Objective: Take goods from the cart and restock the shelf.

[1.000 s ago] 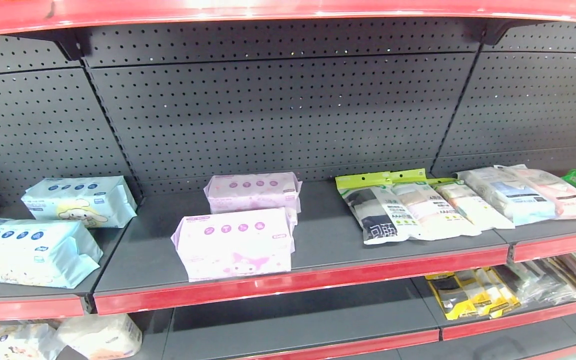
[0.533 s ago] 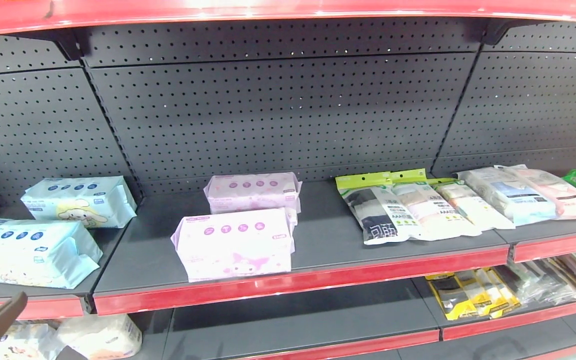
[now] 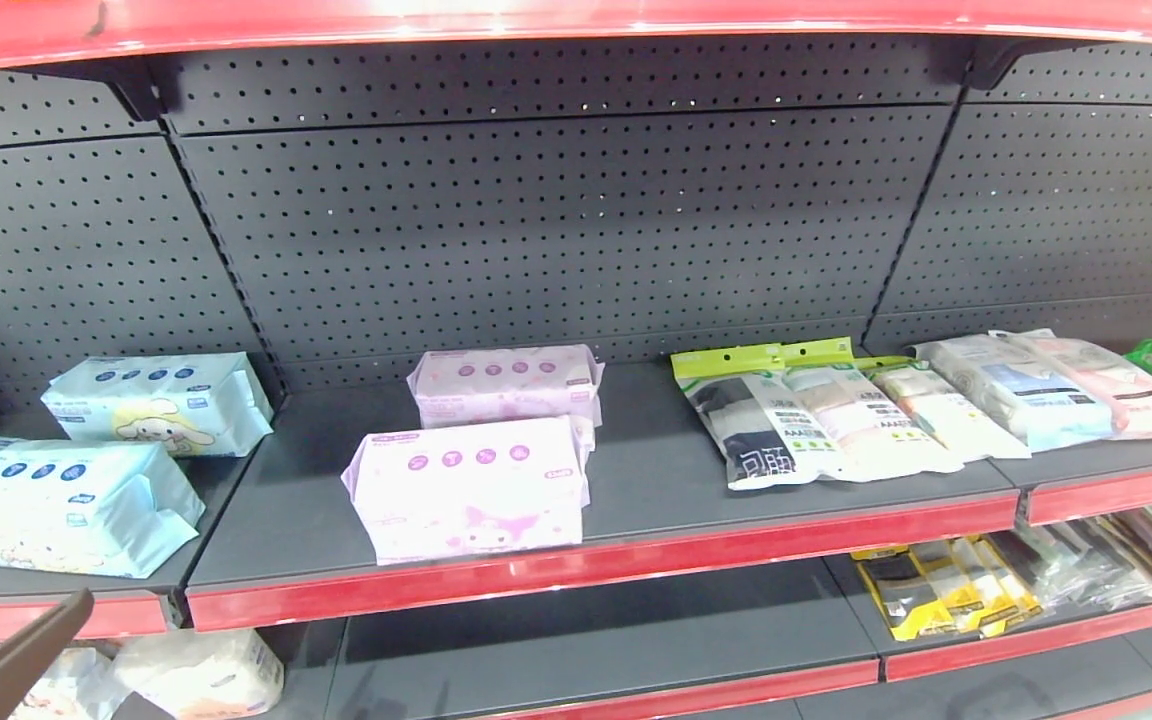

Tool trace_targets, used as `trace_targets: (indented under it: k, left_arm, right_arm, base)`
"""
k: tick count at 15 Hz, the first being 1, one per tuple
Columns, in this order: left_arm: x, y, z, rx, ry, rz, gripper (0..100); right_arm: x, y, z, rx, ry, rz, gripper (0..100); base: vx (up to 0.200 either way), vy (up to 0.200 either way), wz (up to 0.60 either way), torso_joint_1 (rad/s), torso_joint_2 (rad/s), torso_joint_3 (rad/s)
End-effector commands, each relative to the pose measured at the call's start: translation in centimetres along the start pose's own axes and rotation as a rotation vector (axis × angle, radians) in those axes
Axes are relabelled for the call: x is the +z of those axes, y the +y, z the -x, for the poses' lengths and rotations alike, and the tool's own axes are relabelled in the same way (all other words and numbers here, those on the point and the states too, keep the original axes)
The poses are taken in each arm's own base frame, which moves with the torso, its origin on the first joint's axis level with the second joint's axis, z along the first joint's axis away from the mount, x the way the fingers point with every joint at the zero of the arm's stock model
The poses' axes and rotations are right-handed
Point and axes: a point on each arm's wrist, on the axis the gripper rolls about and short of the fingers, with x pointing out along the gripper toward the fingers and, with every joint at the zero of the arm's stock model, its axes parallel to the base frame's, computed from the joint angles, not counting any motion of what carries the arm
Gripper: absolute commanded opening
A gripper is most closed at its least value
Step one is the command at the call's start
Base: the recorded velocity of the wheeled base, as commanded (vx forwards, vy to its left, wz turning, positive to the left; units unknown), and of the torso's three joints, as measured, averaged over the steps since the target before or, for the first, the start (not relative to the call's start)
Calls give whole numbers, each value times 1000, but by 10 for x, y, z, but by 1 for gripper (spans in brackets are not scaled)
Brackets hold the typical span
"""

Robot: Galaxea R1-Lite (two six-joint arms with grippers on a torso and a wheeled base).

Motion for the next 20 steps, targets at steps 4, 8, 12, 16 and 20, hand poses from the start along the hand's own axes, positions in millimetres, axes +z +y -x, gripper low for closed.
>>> trace_targets:
  k: [4, 8, 12, 16, 20]
  left_arm:
    - [-2, 0, -3, -11, 20, 7, 100]
    - [-11, 4, -22, -7, 149, 28, 100]
    - [-10, 16, -80, 24, 360, 66, 100]
    - [-15, 31, -143, 132, 451, 56, 100]
    - [-32, 36, -174, 137, 495, 64, 100]
  right_arm:
    - [-2, 0, 2, 3, -22, -4, 100]
    - [-2, 0, 2, 3, -22, -2, 100]
    - [-2, 0, 2, 3, -22, -4, 100]
    - [-2, 0, 2, 3, -22, -2, 100]
    - [-2, 0, 2, 3, -22, -4, 100]
  base:
    - [0, 0, 0, 0, 0, 0]
    - [0, 0, 0, 0, 0, 0]
    - [0, 0, 0, 0, 0, 0]
    - [0, 0, 0, 0, 0, 0]
    - [0, 0, 0, 0, 0, 0]
